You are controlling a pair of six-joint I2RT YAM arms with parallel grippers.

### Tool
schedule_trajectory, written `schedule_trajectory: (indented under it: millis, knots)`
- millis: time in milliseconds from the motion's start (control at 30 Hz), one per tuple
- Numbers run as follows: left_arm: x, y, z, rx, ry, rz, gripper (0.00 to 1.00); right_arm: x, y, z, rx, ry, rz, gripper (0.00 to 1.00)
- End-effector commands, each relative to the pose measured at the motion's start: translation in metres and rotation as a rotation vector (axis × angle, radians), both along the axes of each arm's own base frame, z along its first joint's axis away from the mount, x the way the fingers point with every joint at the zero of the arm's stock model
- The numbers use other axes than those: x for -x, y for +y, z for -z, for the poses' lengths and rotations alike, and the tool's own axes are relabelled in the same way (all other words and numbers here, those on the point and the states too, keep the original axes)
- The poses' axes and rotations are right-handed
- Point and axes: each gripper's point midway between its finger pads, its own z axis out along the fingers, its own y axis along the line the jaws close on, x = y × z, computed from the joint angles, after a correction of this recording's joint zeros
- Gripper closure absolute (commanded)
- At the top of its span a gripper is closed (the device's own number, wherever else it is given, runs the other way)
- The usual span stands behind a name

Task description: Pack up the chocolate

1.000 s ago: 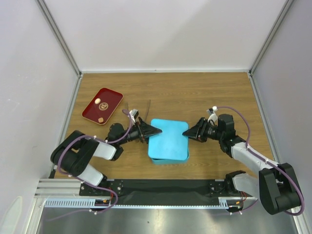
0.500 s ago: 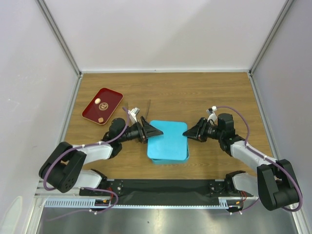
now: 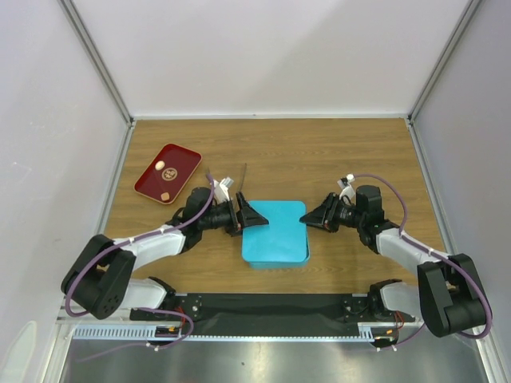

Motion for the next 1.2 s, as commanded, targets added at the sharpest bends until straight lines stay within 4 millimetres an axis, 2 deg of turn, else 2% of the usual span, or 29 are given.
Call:
schedule_trajectory:
  millis: [0,333,633,833,967,1067,1167]
  knots:
    - [-0.007,-0.001,-0.012,-0.049,-0.079,0.003,0.11,-0.014,0.002,-0.018,-0.022,-0.065,-0.001,0.7]
    - [-0.009,0.002,-0.012,-0.115,-0.08,-0.002,0.09,-0.018,-0.001,-0.016,-0.017,-0.065,0.006,0.71]
    - [-0.01,0.011,-0.011,-0.193,-0.088,-0.021,0.08,-0.022,-0.009,-0.001,0.027,-0.026,0.018,0.72]
    - [-0.009,0.016,-0.006,-0.232,-0.089,-0.031,0.1,-0.025,-0.013,0.006,0.072,-0.019,0.019,0.72]
    - [-0.006,0.03,0.009,-0.323,-0.052,-0.056,0.12,-0.026,-0.015,0.012,0.093,-0.01,0.021,0.71]
    - [-0.009,0.038,0.007,-0.357,-0.08,-0.09,0.12,-0.026,-0.016,0.018,0.104,0.004,0.018,0.71]
    - [-0.012,0.038,-0.002,-0.352,-0.117,-0.093,0.13,-0.027,-0.017,0.025,0.117,0.013,0.019,0.7]
